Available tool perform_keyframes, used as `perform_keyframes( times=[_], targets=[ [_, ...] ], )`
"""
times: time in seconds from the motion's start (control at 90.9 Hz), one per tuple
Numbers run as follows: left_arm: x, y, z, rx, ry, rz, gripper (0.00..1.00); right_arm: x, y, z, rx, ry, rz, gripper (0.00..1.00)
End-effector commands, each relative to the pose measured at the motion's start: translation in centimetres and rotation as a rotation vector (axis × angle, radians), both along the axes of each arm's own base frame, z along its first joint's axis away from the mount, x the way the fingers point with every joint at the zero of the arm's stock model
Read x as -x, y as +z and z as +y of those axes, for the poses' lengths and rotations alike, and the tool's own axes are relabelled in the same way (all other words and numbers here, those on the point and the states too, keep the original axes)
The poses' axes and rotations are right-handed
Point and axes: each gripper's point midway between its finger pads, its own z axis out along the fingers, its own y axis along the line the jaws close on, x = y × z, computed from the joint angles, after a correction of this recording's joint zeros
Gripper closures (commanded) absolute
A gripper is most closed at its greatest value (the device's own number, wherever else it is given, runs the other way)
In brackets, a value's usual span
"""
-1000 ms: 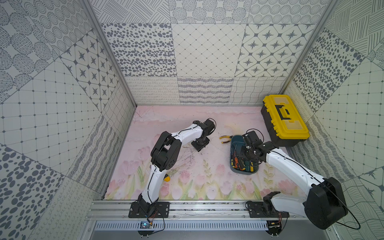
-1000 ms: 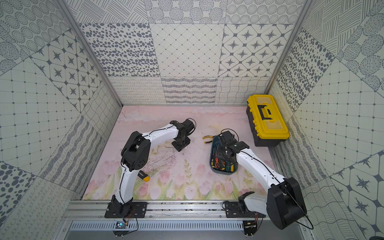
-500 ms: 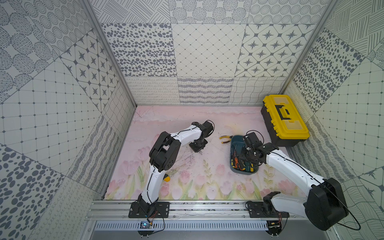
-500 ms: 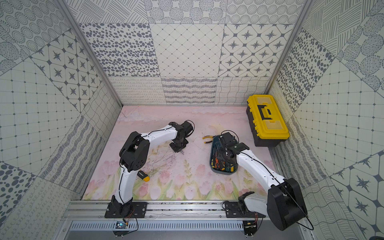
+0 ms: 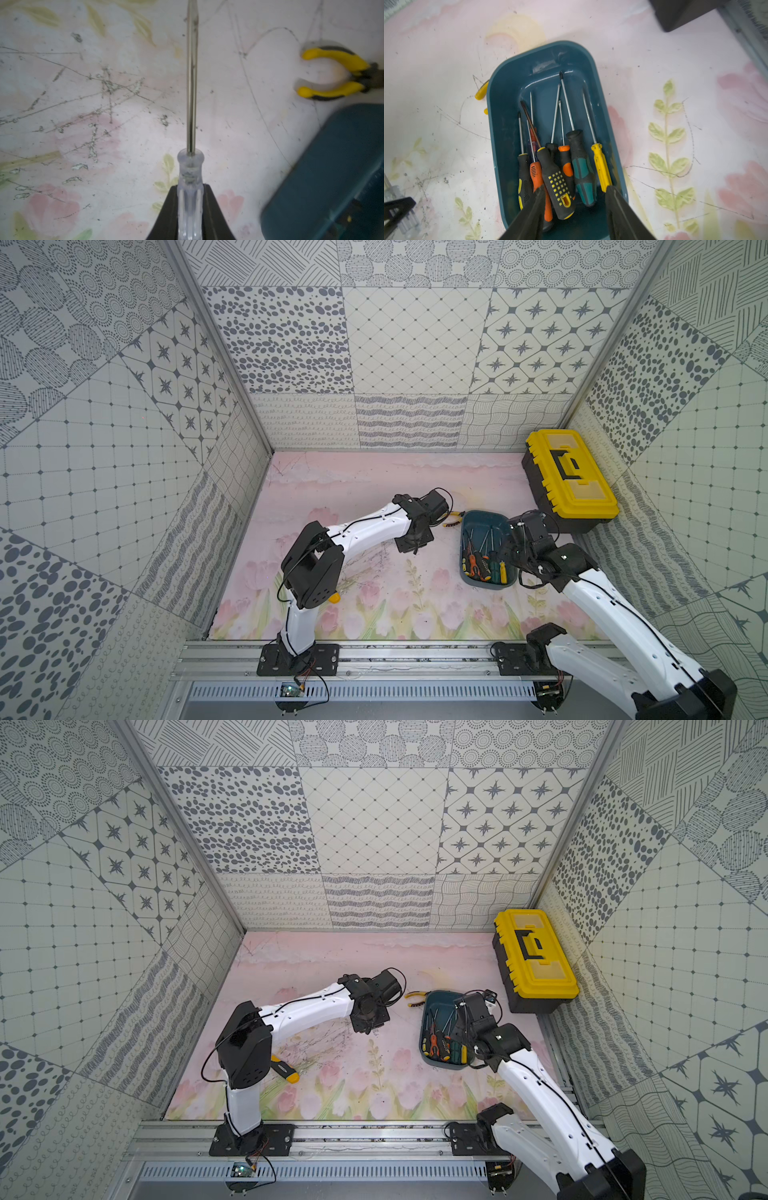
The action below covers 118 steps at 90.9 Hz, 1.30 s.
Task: Put the screwdriver on the desktop into the storage box
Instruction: Pick up the screwdriver from the center of the board, then place the screwdriver in the storage box.
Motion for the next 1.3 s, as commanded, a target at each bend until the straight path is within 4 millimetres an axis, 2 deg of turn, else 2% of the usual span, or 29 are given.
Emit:
perform_keyframes(
  times=[0.0,0.088,0.187,0.297,0.385,0.561,0.583,0.616,0.704,0.781,0.847,0.913,1.024,1.112,1.233,1.288],
  targets=[
    [2.5,3.6,-8.0,0.135,-0.334,-0.077,0.91,1.9,1.4,-3.0,0.055,-0.121,-0.044,0.49],
    [4.5,2.9,-12.0,0.227,-0.412,0.011,0.9,2.9,2.5,-3.7,0.043,-0.136,-0.09,0.48],
    [5.7,3.0,-16.3,0.282,-0.506,0.009,0.91,3.7,2.8,-3.9,0.024,-0.145,-0.104,0.48],
    [6.7,2.4,-19.7,0.32,-0.569,0.03,0.9,4.5,2.4,-4.1,0.01,-0.159,-0.09,0.48],
    [6.9,1.6,-21.4,0.339,-0.585,0.047,0.89,4.9,2.1,-4.1,0.001,-0.161,-0.079,0.48],
    [6.6,-1.2,-23.6,0.366,-0.569,0.098,0.88,5.1,1.2,-4.1,0.005,-0.16,-0.049,0.48],
    [6.6,-2.0,-23.7,0.359,-0.567,0.11,0.88,5.2,1.0,-4.1,0.005,-0.163,-0.045,0.48],
    [6.5,-2.1,-24.0,0.364,-0.571,0.109,0.87,5.2,0.8,-4.1,0.002,-0.166,-0.041,0.48],
    [6.3,-3.1,-24.0,0.347,-0.565,0.124,0.81,5.2,0.5,-4.0,0.002,-0.169,-0.027,0.47],
    [5.9,-3.3,-23.5,0.328,-0.553,0.123,0.69,5.1,0.1,-3.8,0.002,-0.166,-0.007,0.47],
    [5.6,-2.9,-23.0,0.317,-0.543,0.114,0.61,5.0,-0.1,-3.6,0.0,-0.163,0.006,0.46],
    [5.1,-2.2,-22.6,0.318,-0.532,0.096,0.57,4.9,-0.2,-3.5,-0.001,-0.16,0.015,0.46],
    [3.9,0.8,-22.2,0.329,-0.528,0.008,0.51,4.3,-0.7,-3.1,0.004,-0.152,0.037,0.46],
    [2.4,3.6,-21.0,0.335,-0.495,-0.073,0.47,3.4,-1.3,-2.5,0.009,-0.139,0.07,0.46],
    [-0.4,6.9,-17.2,0.365,-0.38,-0.161,0.47,1.9,-2.9,-1.6,0.019,-0.099,0.161,0.45],
    [-1.7,7.2,-14.6,0.364,-0.305,-0.19,0.46,1.1,-3.6,-1.3,0.015,-0.082,0.196,0.44]
  ],
)
